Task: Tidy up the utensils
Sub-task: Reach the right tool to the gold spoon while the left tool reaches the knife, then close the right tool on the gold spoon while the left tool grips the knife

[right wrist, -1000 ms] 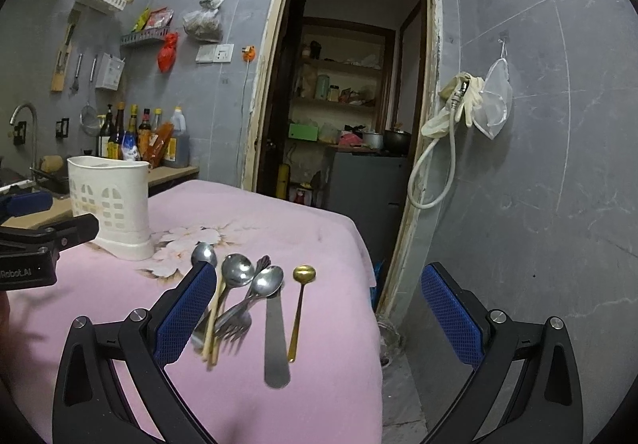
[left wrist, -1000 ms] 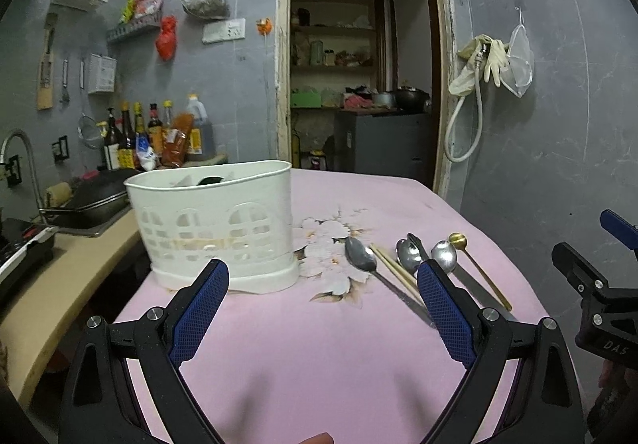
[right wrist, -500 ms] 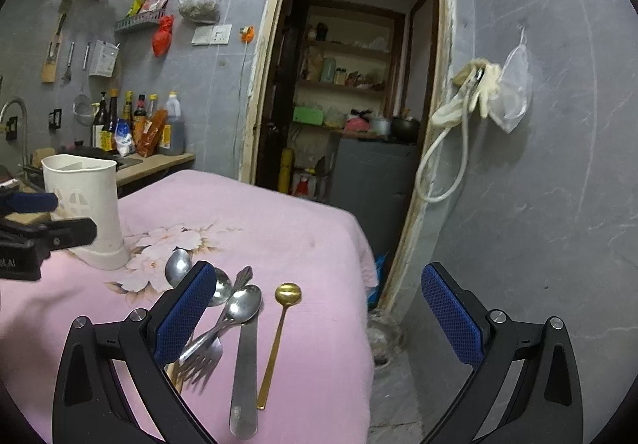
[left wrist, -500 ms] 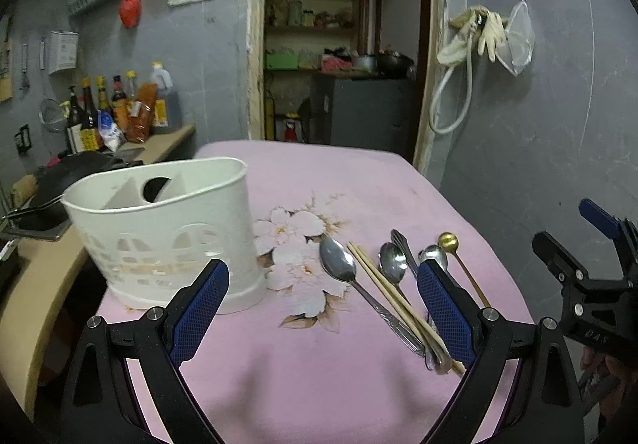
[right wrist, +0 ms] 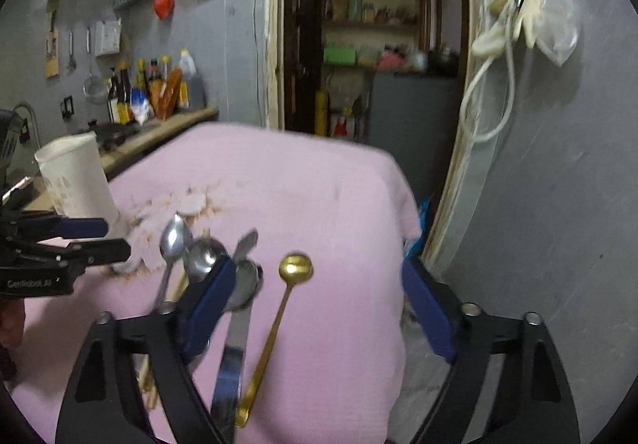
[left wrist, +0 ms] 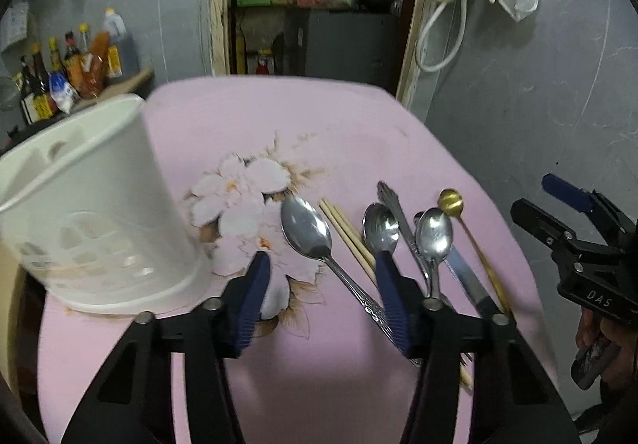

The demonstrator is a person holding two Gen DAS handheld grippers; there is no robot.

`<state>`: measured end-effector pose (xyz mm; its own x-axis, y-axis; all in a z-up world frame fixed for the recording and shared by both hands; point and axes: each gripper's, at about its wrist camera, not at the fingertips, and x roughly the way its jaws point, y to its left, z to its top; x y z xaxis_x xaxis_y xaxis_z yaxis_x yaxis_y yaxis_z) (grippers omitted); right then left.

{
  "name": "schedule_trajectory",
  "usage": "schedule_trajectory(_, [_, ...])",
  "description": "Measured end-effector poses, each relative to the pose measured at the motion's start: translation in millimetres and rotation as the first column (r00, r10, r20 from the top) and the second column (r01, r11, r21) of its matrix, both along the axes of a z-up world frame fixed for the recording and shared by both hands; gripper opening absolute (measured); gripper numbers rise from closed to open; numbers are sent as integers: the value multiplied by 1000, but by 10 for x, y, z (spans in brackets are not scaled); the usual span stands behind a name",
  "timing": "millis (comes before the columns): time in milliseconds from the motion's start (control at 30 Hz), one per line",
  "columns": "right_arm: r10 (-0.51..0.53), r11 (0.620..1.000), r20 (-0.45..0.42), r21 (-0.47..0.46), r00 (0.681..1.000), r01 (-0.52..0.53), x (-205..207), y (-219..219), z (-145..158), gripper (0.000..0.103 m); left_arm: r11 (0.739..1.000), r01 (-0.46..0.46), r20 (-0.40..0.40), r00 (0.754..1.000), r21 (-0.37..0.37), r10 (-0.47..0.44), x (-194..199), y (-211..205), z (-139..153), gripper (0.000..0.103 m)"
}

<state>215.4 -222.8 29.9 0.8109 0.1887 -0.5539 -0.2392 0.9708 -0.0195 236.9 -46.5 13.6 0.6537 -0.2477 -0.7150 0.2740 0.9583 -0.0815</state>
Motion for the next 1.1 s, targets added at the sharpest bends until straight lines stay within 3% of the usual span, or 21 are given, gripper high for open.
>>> schedule_trajectory(133, [8, 999, -86, -41, 996, -12, 164, 39, -159, 54, 1000, -24, -70, 997, 12, 24, 227, 47, -159, 28])
schedule_trajectory(233, [22, 998, -144, -51, 989, -30, 283, 74, -240, 50, 999, -36, -102, 994, 12, 37, 339, 97, -246, 27])
schedule_trajectory(600, [45, 995, -220, -77, 975, -64, 454, 212, -343, 49, 997, -59, -182, 982, -52, 49, 665, 246, -380, 22])
schedule_trajectory(867, [36, 994, -229, -90, 973, -58, 554, 267, -363, 49, 995, -60, -176, 983, -85, 44, 723, 217, -370, 22])
schedule_trajectory(967, [32, 993, -230, -100, 973, -56, 564, 281, -361, 49, 994, -55, -178, 983, -98, 37, 737, 169, -381, 9])
schedule_trajectory(1100, [35, 995, -240, -86, 970, -57, 579, 285, -360, 46, 989, -45, -180, 983, -140, 19, 742, 164, -375, 4])
